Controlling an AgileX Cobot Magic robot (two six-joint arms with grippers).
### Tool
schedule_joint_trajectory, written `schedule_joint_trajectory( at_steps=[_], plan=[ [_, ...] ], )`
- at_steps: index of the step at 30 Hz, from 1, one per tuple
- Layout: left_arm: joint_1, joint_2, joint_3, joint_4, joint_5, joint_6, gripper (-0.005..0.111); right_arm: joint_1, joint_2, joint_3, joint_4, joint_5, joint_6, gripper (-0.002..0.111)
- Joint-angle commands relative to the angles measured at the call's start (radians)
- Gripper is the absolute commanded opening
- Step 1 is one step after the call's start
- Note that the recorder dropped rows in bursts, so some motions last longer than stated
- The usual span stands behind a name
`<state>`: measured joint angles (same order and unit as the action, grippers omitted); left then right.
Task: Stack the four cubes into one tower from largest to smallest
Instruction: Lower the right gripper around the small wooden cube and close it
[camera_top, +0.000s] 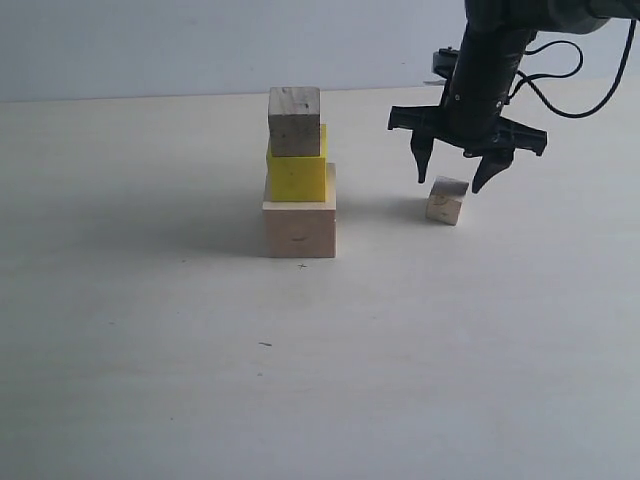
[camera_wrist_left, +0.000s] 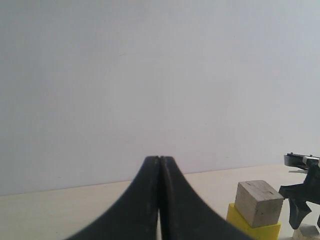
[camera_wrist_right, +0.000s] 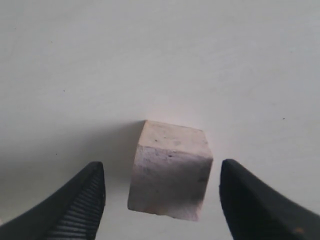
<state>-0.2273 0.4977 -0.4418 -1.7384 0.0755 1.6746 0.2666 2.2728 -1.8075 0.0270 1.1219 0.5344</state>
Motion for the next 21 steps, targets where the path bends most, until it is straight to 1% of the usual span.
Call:
schedule_joint_trajectory(
  at_steps=[1, 21],
  plan=[
    [-0.005, -0.001, 0.001, -0.006, 0.005, -0.004, 0.000, 0.000, 0.012, 0.005, -0.003, -0.015, -0.010, 0.063],
    [-0.005, -0.001, 0.001, -0.006, 0.005, -0.004, 0.000, 0.000, 0.050, 0.005, 0.001, -0.019, -0.007, 0.063]
  ],
)
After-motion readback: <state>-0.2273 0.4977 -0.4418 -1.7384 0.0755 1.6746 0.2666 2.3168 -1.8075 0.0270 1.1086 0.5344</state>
